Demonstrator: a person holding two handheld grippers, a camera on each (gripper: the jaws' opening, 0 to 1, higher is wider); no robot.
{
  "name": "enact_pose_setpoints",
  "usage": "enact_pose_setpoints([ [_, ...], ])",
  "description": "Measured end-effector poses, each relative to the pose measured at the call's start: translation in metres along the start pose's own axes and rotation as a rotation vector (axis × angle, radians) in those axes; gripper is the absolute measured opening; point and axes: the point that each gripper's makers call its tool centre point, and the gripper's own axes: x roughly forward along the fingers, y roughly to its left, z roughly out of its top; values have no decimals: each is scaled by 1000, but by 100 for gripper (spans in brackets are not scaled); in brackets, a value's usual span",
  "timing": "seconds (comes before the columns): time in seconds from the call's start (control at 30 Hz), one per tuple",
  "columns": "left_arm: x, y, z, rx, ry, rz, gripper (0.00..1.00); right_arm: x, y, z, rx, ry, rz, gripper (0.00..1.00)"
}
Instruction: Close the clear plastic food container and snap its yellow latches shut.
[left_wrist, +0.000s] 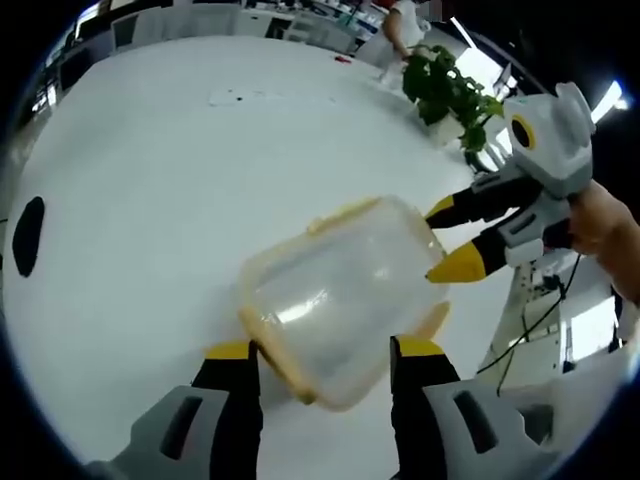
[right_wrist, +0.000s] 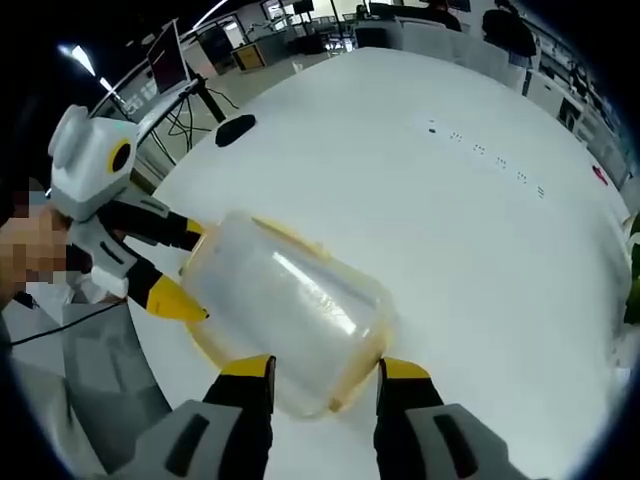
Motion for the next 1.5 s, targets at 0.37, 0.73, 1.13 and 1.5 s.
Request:
enact_pose_setpoints([
  [0.37, 5, 0, 1, -27, -3, -14, 45, 2, 1, 5, -8, 30, -7, 38],
  [0.73, 6, -3, 7, -51, -11, -31, 45, 1, 2, 3, -6, 1, -2, 39],
  [1.13, 2, -2, 4, -2, -33, -54, 48, -2, -1, -1, -32, -3, -13, 43],
  [1.5, -11, 5, -4, 102, -17, -43, 48, -13, -6, -4, -167, -16, -31, 46],
])
